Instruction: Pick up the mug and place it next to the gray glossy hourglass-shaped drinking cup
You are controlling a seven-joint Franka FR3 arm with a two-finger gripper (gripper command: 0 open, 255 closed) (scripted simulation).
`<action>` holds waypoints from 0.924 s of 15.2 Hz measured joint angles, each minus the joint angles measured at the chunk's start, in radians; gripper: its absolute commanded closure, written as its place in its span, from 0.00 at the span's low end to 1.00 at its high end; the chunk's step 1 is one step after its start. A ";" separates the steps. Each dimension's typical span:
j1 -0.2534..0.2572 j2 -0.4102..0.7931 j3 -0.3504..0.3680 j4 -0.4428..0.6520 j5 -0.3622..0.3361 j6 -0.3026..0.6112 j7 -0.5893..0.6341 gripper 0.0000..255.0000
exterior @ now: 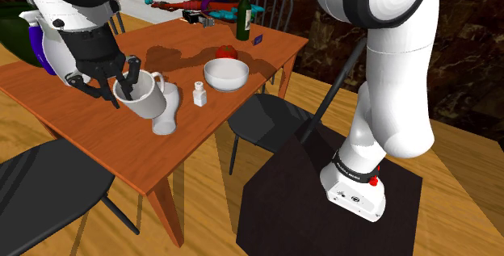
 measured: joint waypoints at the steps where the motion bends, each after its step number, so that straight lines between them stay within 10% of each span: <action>1: -0.002 0.001 0.000 -0.009 -0.001 0.014 -0.003 1.00; 14: -0.009 -0.075 0.000 -0.163 -0.006 0.194 0.000 1.00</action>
